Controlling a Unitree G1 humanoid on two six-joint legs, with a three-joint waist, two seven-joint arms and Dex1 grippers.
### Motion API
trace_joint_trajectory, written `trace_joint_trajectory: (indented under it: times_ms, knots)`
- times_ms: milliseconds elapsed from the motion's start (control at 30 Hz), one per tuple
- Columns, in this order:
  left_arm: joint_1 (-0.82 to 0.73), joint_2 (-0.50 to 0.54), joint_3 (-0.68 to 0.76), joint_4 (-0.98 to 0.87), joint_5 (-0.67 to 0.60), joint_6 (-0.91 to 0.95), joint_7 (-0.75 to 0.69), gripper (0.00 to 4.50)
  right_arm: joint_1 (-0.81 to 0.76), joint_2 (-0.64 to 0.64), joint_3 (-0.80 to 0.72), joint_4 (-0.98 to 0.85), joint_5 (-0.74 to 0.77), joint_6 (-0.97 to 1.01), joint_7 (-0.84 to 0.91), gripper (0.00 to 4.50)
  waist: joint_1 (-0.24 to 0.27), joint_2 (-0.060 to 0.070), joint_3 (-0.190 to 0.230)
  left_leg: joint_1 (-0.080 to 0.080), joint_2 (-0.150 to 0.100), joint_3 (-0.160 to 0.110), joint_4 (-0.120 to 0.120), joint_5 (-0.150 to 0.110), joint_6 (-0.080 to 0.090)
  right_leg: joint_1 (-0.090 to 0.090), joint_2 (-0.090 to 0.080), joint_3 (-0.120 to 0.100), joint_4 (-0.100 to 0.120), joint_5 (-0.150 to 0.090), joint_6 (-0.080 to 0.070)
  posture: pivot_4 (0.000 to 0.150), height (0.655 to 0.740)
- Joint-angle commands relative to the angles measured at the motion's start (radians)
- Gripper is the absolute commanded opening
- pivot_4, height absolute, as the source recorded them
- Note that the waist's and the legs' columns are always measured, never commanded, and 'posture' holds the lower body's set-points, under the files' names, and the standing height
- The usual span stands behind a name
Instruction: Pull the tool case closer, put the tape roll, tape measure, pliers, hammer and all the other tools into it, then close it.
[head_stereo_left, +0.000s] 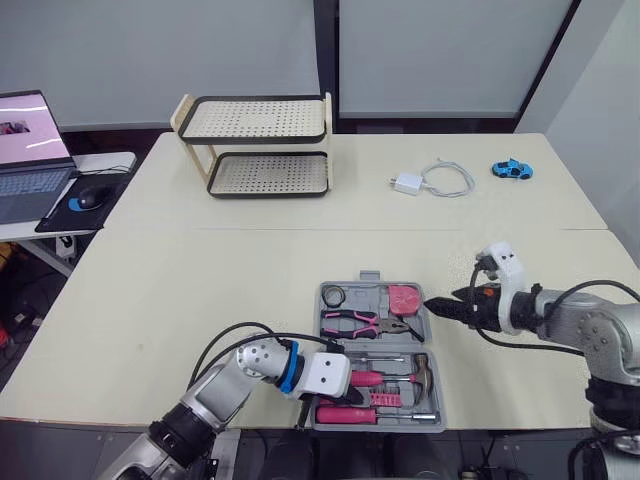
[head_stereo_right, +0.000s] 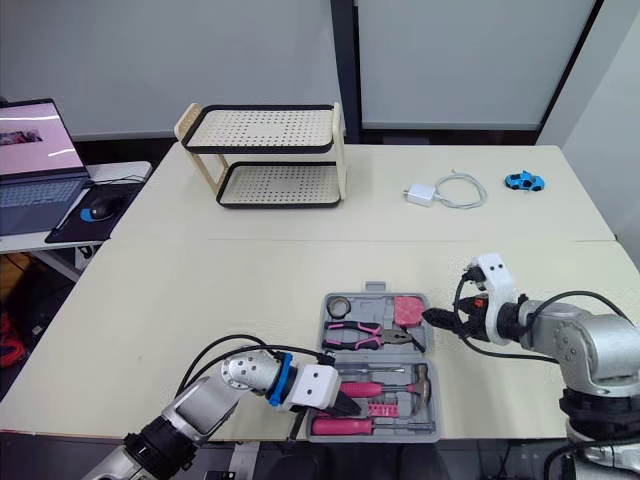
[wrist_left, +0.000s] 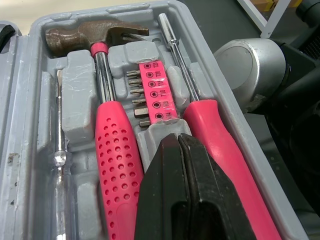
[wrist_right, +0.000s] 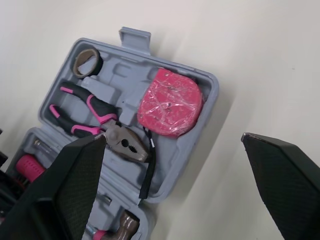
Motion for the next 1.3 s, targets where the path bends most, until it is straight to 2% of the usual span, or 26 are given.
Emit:
trace_joint_trajectory:
  times_ms: [33, 300, 633, 1100, 1300]
  knots:
    - [-0.009, 0.001, -0.014, 0.057, 0.05, 0.011, 0.02, 0.0, -0.053, 0.039, -0.005, 0.059, -0.008, 0.001, -0.047, 4.44, -0.001, 0.0, 0.0, 0.0, 0.0, 0.0, 0.0, 0.0, 0.0, 0.0, 0.0, 0.0, 0.0, 0.0, 0.0, 0.15, 0.7318]
    - [-0.026, -0.003, -0.028, 0.1, 0.058, -0.006, 0.024, 0.0, -0.096, 0.137, 0.025, 0.193, -0.051, -0.089, -0.129, 4.44, 0.0, 0.001, -0.001, 0.0, -0.001, 0.0, 0.0, 0.0, 0.0, 0.0, 0.0, 0.0, 0.0, 0.0, 0.001, 0.15, 0.7318]
    - [-0.018, 0.006, -0.028, 0.11, 0.062, -0.012, 0.03, 0.0, -0.136, 0.152, 0.093, 0.323, -0.073, -0.18, -0.12, 4.44, -0.002, 0.004, -0.003, 0.001, -0.001, 0.0, 0.0, 0.0, 0.0, 0.0, 0.0, 0.0, 0.0, 0.0, 0.001, 0.15, 0.7318]
    - [0.008, 0.036, -0.026, 0.099, 0.069, -0.006, 0.024, 0.0, -0.178, 0.166, 0.154, 0.527, -0.072, -0.303, 0.003, 4.44, -0.007, 0.004, -0.006, 0.004, 0.0, 0.0, -0.001, 0.0, 0.001, 0.002, 0.0, 0.001, 0.0, 0.0, 0.001, 0.15, 0.7318]
    - [0.01, 0.047, -0.031, 0.108, 0.075, -0.015, 0.022, 0.0, -0.181, 0.188, 0.148, 0.555, -0.045, -0.382, 0.085, 4.44, -0.01, 0.004, -0.006, 0.007, 0.001, 0.001, -0.002, 0.0, 0.001, 0.004, 0.001, 0.002, 0.0, 0.0, 0.001, 0.15, 0.7318]
